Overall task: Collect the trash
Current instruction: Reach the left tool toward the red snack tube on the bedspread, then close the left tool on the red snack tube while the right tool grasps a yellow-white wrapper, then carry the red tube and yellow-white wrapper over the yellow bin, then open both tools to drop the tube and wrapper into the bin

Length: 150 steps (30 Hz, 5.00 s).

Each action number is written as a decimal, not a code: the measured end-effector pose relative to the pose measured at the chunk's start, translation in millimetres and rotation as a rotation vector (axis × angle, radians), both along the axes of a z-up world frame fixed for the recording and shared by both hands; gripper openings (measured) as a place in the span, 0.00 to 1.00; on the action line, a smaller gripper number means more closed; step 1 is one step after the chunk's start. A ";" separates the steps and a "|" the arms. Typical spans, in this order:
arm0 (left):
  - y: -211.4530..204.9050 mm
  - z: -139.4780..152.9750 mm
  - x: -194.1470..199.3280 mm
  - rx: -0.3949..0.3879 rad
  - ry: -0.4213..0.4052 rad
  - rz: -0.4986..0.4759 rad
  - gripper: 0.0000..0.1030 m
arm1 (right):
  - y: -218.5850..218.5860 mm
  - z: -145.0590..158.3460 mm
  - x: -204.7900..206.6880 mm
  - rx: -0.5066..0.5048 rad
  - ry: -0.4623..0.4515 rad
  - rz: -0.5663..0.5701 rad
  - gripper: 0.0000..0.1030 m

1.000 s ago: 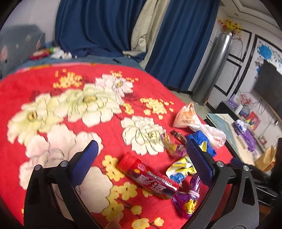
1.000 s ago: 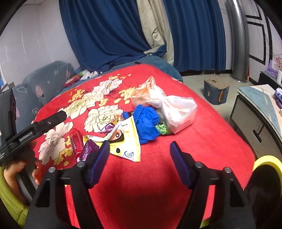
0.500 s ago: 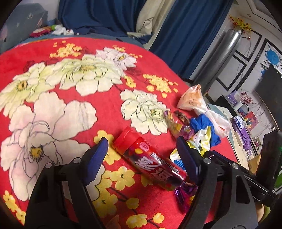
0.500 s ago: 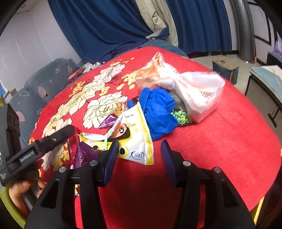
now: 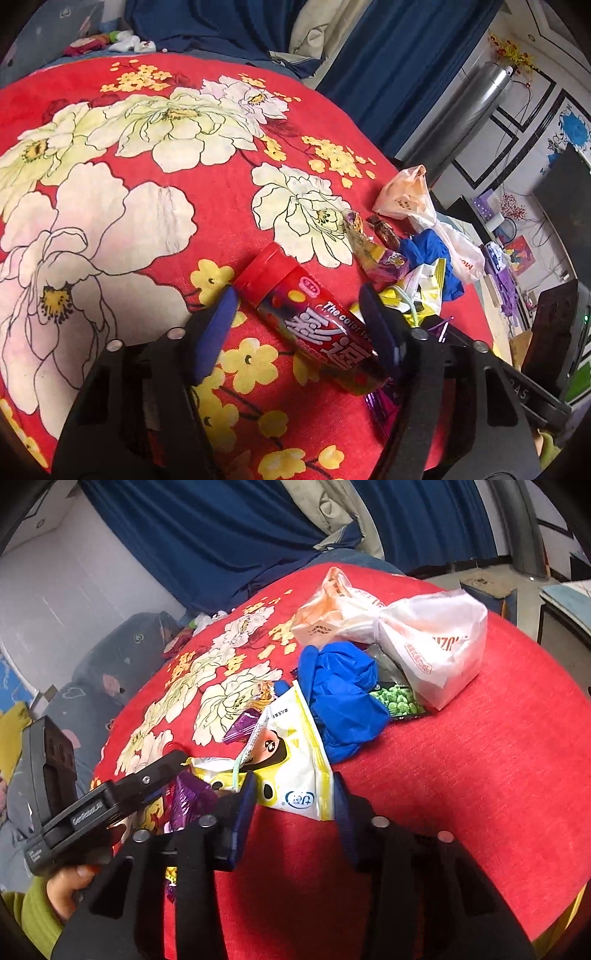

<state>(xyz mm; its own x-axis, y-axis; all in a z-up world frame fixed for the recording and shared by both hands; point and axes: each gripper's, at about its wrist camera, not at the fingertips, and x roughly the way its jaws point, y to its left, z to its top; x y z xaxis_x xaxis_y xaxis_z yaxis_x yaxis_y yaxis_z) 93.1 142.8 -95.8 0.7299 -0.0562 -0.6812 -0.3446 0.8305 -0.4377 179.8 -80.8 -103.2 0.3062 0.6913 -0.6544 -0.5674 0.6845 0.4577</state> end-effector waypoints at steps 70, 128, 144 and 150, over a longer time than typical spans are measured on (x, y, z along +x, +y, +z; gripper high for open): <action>-135.7 96.3 -2.9 0.181 -0.335 -0.381 0.28 | -121.7 100.8 -61.8 -0.060 -0.463 -0.163 0.07; -329.0 39.5 58.6 0.129 -0.285 -0.801 0.27 | -343.5 46.3 -66.6 -0.143 -0.286 -0.663 0.07; -372.7 -7.7 78.1 0.114 -0.191 -0.919 0.28 | -365.9 18.3 -55.0 -0.170 -0.143 -0.728 0.07; -376.1 -14.7 83.6 0.098 -0.159 -0.922 0.36 | -366.2 8.6 -49.0 -0.190 -0.100 -0.737 0.11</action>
<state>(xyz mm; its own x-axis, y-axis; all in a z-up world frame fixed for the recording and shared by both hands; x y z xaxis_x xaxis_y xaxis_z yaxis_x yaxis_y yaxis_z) 176.7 -233.3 -110.5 0.5106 -0.6061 -0.6099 0.5251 0.7815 -0.3371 130.9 -447.0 -94.6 0.7084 0.1638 -0.6865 0.0340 0.9637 0.2650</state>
